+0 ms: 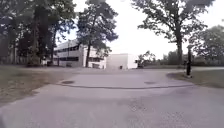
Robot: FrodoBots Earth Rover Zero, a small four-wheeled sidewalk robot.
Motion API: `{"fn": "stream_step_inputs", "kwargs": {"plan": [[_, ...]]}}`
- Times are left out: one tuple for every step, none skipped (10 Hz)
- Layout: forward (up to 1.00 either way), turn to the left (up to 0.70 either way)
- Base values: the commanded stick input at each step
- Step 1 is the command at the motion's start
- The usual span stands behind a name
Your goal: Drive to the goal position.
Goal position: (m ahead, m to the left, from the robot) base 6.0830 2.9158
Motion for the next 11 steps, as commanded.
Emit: {"fn": "stream_step_inputs", "kwargs": {"plan": [[0.85,0.00],[0.85,0.00],[0.85,0.00],[0.85,0.00],[0.85,0.00],[0.85,0.00],[0.85,0.00],[0.85,0.00],[0.85,0.00],[0.85,0.00],[0.85,0.00]]}}
